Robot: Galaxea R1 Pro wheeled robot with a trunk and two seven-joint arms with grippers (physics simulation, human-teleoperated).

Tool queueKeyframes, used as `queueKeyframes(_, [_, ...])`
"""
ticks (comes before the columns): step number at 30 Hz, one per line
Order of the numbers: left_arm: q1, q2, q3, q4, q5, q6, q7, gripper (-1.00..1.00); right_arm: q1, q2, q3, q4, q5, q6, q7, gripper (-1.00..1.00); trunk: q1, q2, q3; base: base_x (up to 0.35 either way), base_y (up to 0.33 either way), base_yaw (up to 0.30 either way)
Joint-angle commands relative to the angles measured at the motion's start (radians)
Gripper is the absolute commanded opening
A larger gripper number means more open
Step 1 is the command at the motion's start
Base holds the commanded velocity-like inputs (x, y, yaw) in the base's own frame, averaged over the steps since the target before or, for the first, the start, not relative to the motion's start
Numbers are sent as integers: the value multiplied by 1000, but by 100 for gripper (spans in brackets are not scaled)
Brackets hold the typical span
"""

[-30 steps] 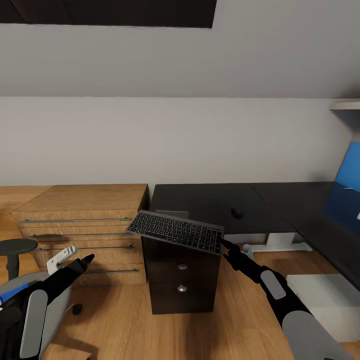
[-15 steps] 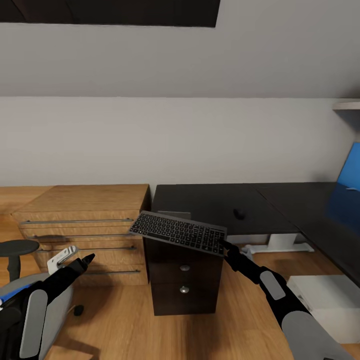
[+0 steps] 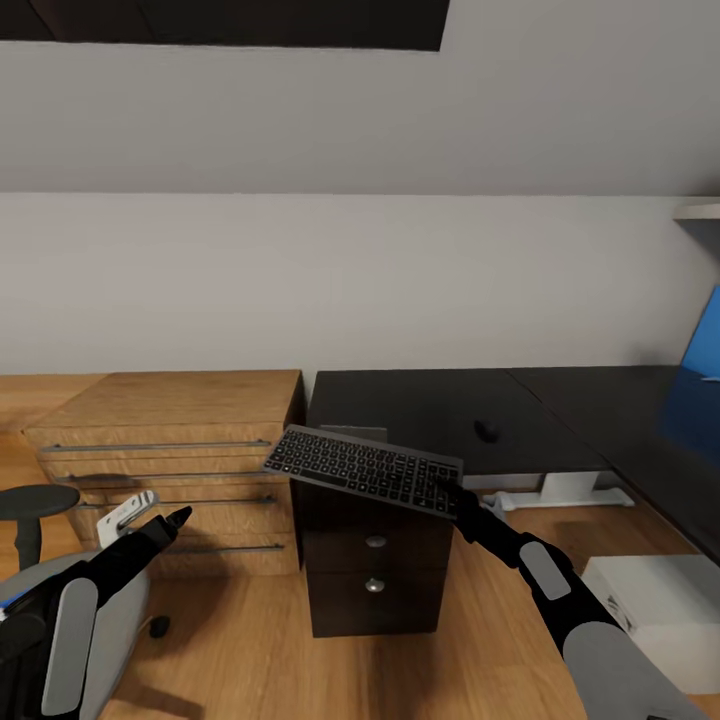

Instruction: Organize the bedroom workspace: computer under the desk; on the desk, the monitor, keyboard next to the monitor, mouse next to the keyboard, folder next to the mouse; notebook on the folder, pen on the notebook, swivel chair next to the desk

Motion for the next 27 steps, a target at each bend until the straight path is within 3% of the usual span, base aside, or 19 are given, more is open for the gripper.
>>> queueKeyframes(1, [-1, -1, 1, -1, 8, 6, 3, 100, -1, 0, -4, 0, -4, 8, 1, 100, 0, 0, -1, 11, 12, 0])
queueKeyframes(4, [-1, -1, 0, -1, 8, 6, 3, 100, -1, 0, -4, 0, -4, 8, 0, 100, 0, 0, -1, 5, 5, 0])
queueKeyframes(5, [-1, -1, -1, -1, 8, 6, 3, 100, -1, 0, -4, 0, -4, 8, 0, -100, 0, 0, -1, 2, 2, 0])
queueKeyframes(17, [-1, -1, 0, -1, 8, 6, 3, 100, -1, 0, -4, -1, -4, 13, 1, -100, 0, 0, -1, 0, 0, 0])
queueKeyframes(27, [-1, -1, -1, -1, 8, 6, 5, 100, -1, -1, -4, -2, -3, 12, 4, -100, -38, 70, 30, 0, 0, 0])
